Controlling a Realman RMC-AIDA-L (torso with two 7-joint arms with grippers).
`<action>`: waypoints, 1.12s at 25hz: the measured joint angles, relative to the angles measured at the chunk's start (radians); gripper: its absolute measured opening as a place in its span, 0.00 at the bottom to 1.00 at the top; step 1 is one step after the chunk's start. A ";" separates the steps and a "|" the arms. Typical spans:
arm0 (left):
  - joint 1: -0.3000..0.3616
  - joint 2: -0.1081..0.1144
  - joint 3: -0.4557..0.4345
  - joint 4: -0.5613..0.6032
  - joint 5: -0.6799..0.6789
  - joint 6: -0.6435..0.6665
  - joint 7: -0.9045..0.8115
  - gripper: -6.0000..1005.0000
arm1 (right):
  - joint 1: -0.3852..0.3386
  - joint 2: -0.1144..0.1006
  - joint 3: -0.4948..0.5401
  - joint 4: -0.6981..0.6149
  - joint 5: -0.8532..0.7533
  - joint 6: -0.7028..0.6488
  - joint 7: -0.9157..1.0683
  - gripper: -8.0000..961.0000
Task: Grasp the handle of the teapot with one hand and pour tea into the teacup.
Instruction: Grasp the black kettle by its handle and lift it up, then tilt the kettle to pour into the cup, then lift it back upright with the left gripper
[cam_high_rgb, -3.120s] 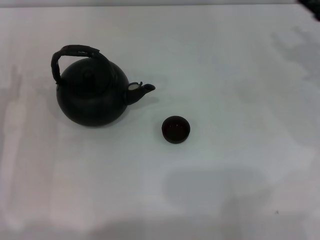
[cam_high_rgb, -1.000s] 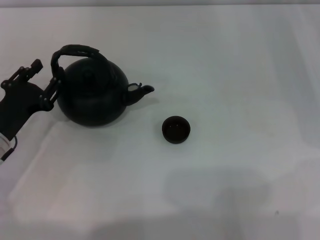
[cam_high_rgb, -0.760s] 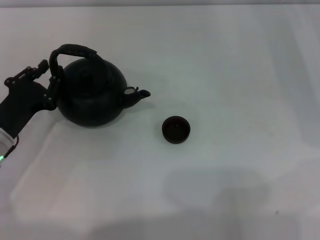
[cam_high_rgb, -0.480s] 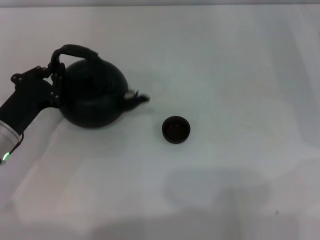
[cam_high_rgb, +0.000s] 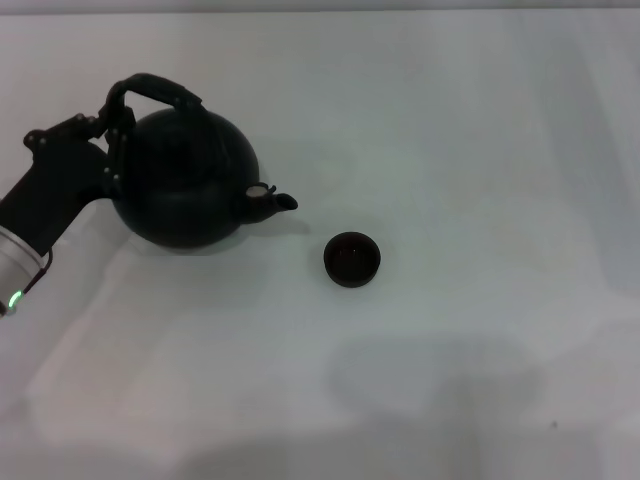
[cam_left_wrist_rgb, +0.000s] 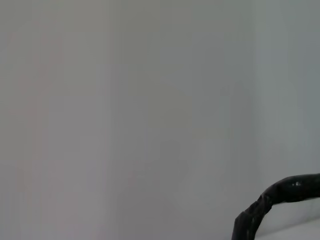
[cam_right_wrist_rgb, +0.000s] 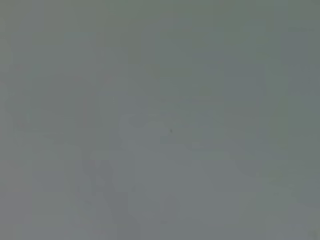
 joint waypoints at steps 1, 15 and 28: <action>-0.004 0.001 -0.001 0.001 0.000 0.012 0.002 0.11 | 0.000 0.000 0.000 0.002 0.000 0.000 0.000 0.87; -0.063 -0.002 0.008 0.051 0.049 0.034 0.291 0.10 | 0.000 0.001 0.000 0.010 0.000 0.000 0.000 0.87; -0.100 -0.004 0.008 0.067 0.095 0.026 0.420 0.10 | -0.001 0.002 0.000 0.022 0.000 -0.001 0.000 0.87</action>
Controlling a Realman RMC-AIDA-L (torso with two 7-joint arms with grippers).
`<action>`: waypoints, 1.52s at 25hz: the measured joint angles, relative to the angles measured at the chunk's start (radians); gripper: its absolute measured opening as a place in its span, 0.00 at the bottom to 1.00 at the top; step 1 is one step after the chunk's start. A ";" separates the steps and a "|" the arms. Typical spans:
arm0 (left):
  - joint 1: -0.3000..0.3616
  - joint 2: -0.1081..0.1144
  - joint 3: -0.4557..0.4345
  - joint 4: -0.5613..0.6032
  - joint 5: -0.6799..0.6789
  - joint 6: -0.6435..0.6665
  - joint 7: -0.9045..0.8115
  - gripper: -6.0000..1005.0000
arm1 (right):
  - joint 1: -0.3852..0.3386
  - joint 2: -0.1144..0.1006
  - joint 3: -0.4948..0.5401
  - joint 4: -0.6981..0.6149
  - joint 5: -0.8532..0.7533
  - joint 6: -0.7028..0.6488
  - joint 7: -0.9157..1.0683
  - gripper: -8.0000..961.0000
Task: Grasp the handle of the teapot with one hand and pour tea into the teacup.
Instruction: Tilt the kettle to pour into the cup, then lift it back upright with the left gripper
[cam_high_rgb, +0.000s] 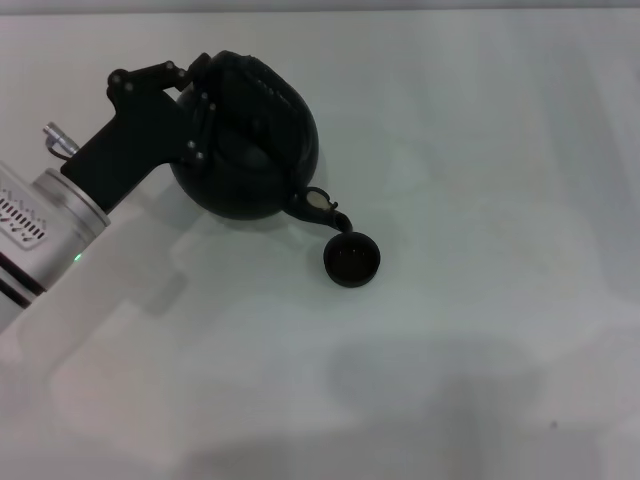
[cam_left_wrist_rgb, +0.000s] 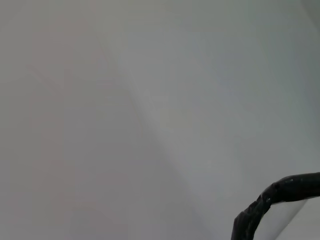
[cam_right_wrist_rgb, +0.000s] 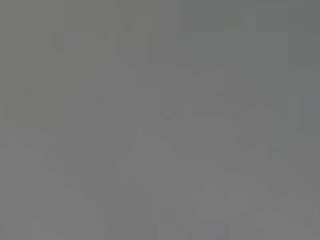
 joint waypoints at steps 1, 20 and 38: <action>-0.002 0.000 0.000 0.000 0.005 -0.001 0.001 0.10 | 0.000 0.000 0.000 0.000 0.000 0.000 0.000 0.87; -0.028 0.000 0.000 0.011 0.043 -0.042 0.107 0.10 | 0.004 0.000 0.006 0.014 0.000 -0.002 0.000 0.87; -0.038 -0.002 0.000 0.032 0.043 -0.042 0.218 0.10 | 0.005 0.000 0.009 0.024 0.002 -0.002 0.000 0.87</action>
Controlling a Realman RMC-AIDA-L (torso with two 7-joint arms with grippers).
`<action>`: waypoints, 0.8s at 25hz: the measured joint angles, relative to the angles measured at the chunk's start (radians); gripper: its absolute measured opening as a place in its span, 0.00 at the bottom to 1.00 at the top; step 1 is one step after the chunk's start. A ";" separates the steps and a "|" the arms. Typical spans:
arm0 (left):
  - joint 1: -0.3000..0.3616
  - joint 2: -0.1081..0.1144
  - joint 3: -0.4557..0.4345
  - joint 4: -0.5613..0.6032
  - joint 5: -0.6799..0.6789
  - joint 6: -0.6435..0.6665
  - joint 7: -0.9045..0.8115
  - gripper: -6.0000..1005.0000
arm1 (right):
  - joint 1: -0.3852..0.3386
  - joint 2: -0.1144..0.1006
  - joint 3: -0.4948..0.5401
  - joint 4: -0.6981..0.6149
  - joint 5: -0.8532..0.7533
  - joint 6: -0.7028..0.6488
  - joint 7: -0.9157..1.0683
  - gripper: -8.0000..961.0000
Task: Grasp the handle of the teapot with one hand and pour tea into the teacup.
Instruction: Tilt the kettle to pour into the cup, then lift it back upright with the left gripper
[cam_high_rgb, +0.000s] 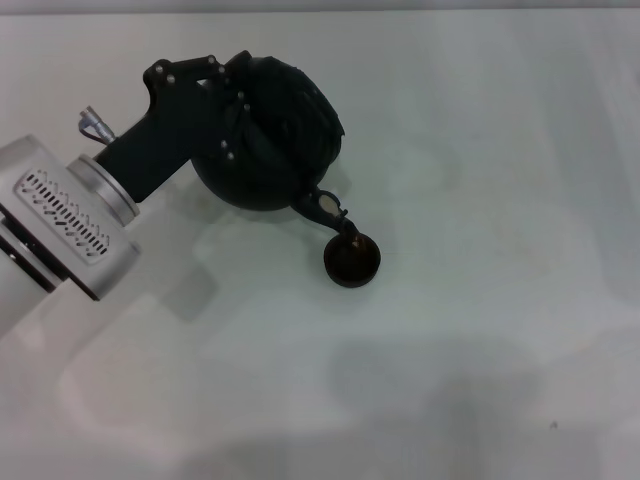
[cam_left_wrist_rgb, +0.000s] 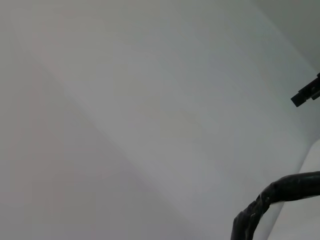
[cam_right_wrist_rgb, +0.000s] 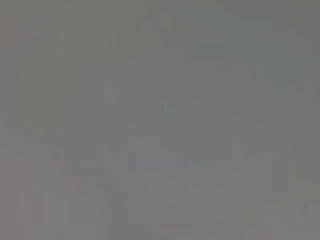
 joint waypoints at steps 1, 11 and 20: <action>0.000 0.000 0.000 0.002 0.000 0.000 0.005 0.10 | 0.000 0.000 0.000 0.000 0.000 0.000 0.000 0.87; -0.001 0.000 0.000 0.008 0.000 0.000 0.044 0.10 | 0.001 0.000 0.000 0.000 0.000 0.000 0.000 0.87; 0.002 0.000 0.000 0.007 0.000 0.000 0.044 0.10 | 0.001 0.002 0.000 0.000 0.000 0.000 0.000 0.87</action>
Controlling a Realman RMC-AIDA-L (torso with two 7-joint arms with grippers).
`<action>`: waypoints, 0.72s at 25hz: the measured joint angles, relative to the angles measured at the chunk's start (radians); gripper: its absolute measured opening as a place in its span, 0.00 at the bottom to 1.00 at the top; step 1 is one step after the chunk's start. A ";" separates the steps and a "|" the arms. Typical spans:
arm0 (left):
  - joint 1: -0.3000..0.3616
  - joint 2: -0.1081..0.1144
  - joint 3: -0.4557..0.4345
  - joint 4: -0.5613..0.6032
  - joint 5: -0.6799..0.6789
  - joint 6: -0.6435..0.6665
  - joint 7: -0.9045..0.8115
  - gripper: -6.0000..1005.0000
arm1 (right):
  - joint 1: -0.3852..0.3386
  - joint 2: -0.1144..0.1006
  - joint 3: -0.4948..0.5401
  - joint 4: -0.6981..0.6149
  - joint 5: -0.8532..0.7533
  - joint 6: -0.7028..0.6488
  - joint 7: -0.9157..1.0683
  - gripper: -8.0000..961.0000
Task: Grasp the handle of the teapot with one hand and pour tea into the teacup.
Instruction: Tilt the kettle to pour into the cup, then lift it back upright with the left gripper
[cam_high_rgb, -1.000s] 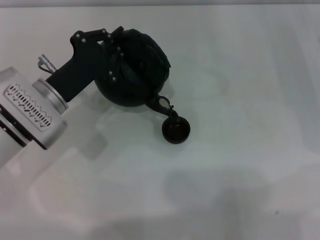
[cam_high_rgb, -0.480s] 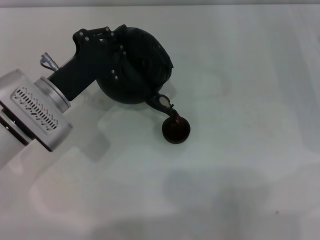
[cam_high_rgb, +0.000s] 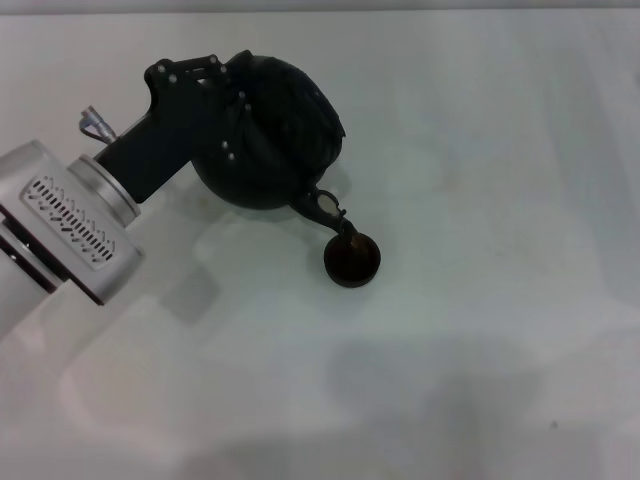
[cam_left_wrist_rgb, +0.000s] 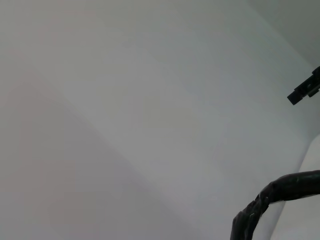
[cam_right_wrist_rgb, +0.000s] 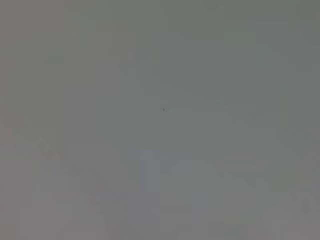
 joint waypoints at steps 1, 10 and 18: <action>0.003 0.000 0.000 0.000 -0.001 0.000 -0.002 0.10 | 0.000 0.000 0.000 0.000 0.000 0.000 0.000 0.87; 0.026 -0.001 -0.009 0.010 -0.018 0.000 -0.096 0.10 | 0.000 0.000 0.000 0.003 0.000 0.000 0.000 0.87; 0.042 -0.002 -0.011 0.012 -0.049 0.000 -0.228 0.10 | 0.001 0.000 -0.003 0.003 0.000 0.000 0.000 0.87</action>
